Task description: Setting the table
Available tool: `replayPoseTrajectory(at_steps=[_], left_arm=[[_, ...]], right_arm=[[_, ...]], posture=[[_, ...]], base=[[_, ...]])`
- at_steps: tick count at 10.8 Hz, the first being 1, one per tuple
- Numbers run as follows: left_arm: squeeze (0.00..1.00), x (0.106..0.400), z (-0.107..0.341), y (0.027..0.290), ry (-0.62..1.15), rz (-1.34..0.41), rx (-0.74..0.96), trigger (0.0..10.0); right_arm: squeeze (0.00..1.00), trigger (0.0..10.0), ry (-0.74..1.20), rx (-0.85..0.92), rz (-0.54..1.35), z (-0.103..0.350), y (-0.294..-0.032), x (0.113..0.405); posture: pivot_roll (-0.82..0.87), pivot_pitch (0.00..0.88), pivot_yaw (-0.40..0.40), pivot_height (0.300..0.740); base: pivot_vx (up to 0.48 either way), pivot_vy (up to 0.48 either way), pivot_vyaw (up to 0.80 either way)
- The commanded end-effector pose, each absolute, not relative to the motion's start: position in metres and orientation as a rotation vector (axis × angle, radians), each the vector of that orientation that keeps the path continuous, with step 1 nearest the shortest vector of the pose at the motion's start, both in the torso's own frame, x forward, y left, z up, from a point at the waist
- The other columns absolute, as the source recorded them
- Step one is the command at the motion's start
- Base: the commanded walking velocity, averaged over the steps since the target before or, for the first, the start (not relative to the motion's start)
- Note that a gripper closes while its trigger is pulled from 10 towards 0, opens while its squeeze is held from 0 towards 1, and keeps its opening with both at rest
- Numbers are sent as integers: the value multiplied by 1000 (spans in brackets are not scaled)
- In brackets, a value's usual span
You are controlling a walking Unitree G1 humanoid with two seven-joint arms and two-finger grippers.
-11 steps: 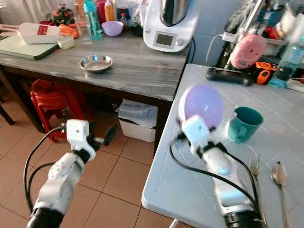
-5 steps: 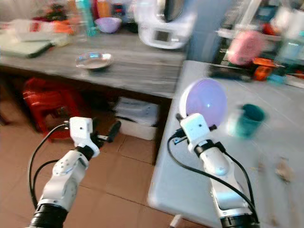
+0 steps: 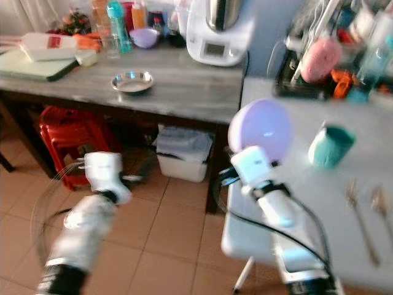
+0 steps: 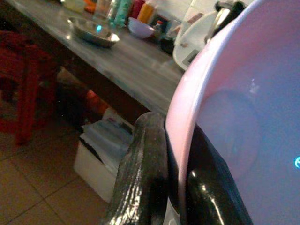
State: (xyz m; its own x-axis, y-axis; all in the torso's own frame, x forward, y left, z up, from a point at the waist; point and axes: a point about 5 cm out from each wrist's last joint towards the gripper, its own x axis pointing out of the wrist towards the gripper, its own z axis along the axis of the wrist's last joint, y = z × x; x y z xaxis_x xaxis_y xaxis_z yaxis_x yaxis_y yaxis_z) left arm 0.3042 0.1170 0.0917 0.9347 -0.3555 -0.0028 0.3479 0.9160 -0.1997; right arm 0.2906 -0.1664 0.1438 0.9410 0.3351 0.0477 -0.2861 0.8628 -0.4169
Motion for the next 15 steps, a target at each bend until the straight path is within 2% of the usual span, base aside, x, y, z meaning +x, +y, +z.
replayPoseTrajectory(at_steps=[1, 6, 9, 13, 15], left_arm=[[0, 304, 91, 125, 43, -348, -171, 10000], [0, 304, 92, 121, 44, -355, -172, 10000], [0, 305, 92, 119, 45, -361, -173, 10000], [0, 305, 92, 120, 47, -364, -162, 10000], [0, 305, 92, 120, 43, -360, -161, 10000]], right_arm=[[0, 10000, -155, -412, 333, 151, -162, 291], [0, 10000, -166, -409, 304, 153, -166, 292], [0, 10000, -169, -420, 302, 152, -165, 292], [0, 10000, -160, -418, 282, 151, -168, 293], [0, 10000, -158, -417, 284, 150, -167, 293]], posture=[[-37, 0, -4, 740], [-37, 0, -4, 740], [-37, 0, -4, 740], [-39, 0, -2, 740], [-37, 0, -2, 740]], base=[[0, 398, -800], [0, 395, -695], [0, 393, 0], [0, 394, 506], [0, 396, 0]])
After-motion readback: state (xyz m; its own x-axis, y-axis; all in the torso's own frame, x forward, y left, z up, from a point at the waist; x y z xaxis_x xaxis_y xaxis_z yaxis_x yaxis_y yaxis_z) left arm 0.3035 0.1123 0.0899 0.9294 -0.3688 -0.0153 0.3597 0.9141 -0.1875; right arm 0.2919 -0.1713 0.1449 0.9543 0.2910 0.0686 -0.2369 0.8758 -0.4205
